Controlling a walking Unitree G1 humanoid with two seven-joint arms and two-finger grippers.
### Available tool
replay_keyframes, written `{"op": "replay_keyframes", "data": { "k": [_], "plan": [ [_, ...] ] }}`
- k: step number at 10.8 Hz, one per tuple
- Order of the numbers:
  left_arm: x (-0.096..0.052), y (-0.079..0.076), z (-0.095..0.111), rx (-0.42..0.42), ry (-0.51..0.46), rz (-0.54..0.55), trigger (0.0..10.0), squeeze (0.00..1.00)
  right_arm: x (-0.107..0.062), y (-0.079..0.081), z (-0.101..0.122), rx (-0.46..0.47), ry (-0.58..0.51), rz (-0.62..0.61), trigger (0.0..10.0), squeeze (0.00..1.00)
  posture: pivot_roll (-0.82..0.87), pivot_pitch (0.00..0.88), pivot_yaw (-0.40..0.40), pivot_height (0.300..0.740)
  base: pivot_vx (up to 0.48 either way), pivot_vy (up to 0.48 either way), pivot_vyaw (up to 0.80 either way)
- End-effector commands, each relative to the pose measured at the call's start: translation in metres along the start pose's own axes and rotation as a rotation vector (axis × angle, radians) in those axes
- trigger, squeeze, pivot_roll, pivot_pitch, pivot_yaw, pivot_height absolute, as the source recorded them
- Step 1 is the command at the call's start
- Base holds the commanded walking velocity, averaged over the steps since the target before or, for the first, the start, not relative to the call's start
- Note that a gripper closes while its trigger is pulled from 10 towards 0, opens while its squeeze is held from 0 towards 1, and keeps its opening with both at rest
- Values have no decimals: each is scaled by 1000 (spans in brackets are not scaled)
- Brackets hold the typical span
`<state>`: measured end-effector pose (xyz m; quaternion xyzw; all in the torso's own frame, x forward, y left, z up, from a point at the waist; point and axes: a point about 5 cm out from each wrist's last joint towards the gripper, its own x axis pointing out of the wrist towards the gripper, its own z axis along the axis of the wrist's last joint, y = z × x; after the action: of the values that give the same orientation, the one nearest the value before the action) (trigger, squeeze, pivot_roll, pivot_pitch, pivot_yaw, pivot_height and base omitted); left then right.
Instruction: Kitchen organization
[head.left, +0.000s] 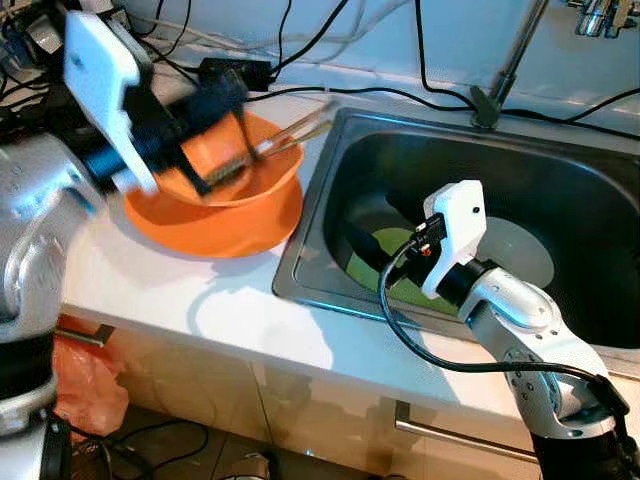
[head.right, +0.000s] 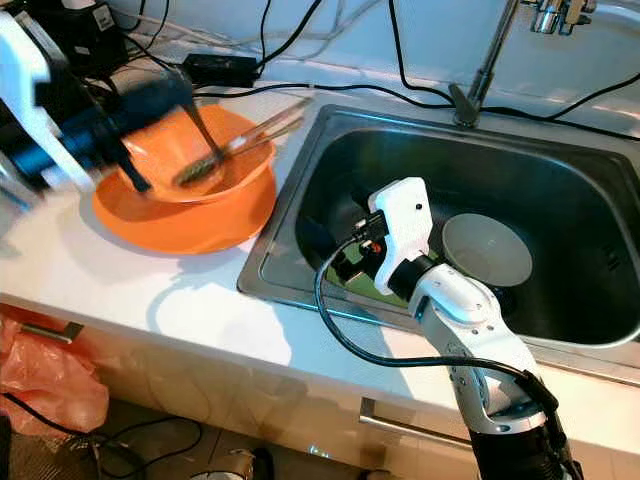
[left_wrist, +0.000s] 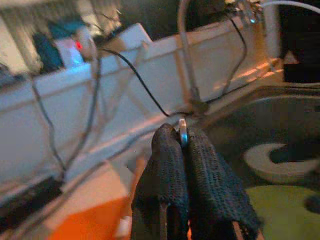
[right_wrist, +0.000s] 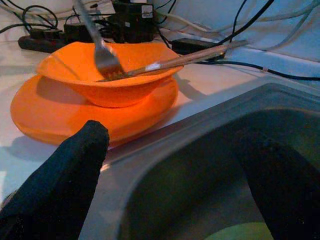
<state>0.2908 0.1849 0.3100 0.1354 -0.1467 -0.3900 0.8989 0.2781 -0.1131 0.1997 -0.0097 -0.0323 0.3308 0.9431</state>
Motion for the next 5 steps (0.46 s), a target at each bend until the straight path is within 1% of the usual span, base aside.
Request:
{"op": "replay_keyframes", "data": {
  "k": [1,2,4,5],
  "plan": [
    [0,-5,2,-14,-3,-32,0,0,2,1,2,-10,-11,14,10000,0,35,106,-29,740,0,0,0],
    [0,-5,3,-38,-17,-33,0,0,1,0,2,-11,-11,13,10000,0,34,106,-30,740,0,0,0],
    [3,0,19,-133,-137,1,0,0,2,-1,2,-12,-15,11,10000,0,37,103,-30,740,0,0,0],
    [6,3,25,-154,-194,32,0,0,3,-1,2,-11,-15,12,10000,0,38,102,-30,740,0,0,0]
  ]
}}
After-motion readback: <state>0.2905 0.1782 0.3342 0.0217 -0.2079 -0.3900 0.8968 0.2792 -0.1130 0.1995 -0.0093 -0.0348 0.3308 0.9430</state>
